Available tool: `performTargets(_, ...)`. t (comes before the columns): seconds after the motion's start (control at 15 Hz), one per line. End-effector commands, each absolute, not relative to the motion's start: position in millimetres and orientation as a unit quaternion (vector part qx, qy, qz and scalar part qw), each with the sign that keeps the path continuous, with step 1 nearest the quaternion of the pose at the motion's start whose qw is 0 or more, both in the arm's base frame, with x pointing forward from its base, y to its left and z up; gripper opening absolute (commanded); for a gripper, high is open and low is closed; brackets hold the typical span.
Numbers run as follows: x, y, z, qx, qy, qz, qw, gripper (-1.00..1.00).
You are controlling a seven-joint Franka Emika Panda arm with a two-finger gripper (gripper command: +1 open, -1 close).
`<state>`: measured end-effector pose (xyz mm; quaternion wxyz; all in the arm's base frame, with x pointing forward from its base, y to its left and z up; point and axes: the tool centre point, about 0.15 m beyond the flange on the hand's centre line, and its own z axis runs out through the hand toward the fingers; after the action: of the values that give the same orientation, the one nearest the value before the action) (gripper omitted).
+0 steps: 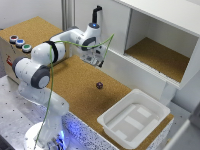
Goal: Rotate the purple block 90 degrees to the left
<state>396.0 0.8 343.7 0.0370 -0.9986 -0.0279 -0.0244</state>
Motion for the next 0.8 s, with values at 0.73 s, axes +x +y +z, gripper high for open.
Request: performTargets(0.73,426,-32,216,-0.995,0.088,-0.048,0.010,1.00)
